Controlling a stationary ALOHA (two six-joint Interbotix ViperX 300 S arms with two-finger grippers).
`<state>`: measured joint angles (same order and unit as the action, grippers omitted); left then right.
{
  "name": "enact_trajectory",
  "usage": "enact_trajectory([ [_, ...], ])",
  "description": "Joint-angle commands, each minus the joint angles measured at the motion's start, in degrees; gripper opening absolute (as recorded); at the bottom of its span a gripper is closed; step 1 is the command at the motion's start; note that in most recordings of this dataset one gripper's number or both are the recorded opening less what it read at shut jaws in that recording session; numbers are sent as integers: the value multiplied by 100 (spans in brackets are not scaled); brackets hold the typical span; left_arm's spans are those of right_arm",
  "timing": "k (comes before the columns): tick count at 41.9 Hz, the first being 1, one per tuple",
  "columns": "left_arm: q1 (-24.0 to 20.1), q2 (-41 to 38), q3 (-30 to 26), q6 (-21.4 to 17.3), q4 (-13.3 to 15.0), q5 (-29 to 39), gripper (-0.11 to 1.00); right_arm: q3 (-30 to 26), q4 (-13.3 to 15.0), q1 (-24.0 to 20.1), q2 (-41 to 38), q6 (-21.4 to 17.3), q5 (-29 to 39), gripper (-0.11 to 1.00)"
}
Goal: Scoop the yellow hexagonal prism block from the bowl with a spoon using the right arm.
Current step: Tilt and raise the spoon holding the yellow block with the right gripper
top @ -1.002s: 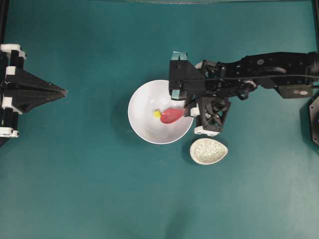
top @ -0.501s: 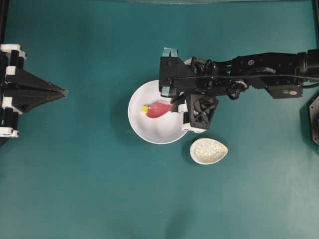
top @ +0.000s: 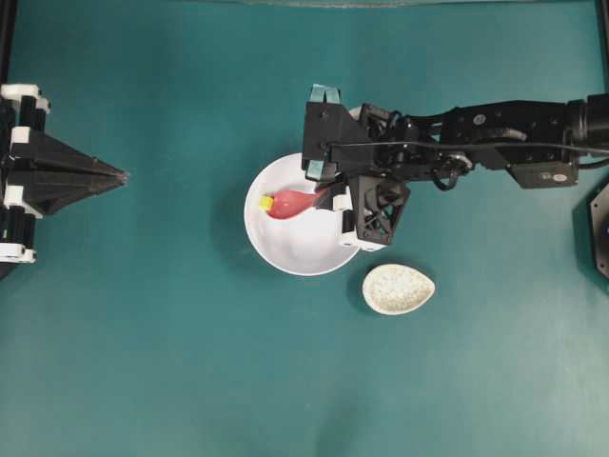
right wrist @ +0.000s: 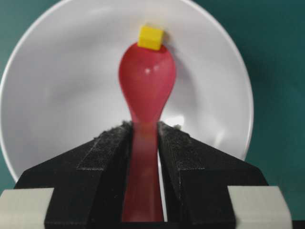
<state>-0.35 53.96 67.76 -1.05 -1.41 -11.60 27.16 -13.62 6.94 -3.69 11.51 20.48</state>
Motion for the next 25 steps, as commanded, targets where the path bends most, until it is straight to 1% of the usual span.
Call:
enact_trajectory([
  [1,-9,-44,-62,9,-9,-18,0,-35,-9,-26,202,0,-167,25],
  [7,-9,-44,-62,9,-9,0,0,149,-18,-44,325,-35,-466,25],
  [18,-9,-44,-62,9,-9,9,0,501,-114,-105,536,-44,-958,25],
  [25,-9,-53,-62,9,0,18,0,791,-123,-211,738,-53,-1512,25],
])
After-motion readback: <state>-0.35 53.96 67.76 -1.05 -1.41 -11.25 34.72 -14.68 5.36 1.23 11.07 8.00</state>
